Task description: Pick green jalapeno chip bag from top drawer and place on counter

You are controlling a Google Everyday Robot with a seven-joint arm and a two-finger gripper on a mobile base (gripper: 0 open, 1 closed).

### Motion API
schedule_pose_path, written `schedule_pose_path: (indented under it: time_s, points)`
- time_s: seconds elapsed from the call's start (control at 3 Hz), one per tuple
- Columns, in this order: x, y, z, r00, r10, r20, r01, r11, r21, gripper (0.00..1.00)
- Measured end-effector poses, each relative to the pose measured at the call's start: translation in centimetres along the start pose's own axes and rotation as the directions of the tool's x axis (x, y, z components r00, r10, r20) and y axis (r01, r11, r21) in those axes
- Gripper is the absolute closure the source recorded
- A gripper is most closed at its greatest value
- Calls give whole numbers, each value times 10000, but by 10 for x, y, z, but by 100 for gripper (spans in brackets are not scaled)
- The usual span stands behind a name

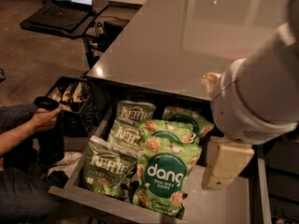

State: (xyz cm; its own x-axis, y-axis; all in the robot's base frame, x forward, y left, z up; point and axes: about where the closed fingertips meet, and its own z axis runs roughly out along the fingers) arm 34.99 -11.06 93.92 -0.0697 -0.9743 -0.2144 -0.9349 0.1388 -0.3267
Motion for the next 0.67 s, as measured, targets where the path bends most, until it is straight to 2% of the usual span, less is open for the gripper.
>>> schedule_pose_path:
  time_s: [0.33, 0.67]
  points:
    - [-21, -2, 66, 9993, -370, -112, 365, 9984, -439, 0]
    - [-21, -2, 66, 9993, -370, -112, 365, 9984, -438, 0]
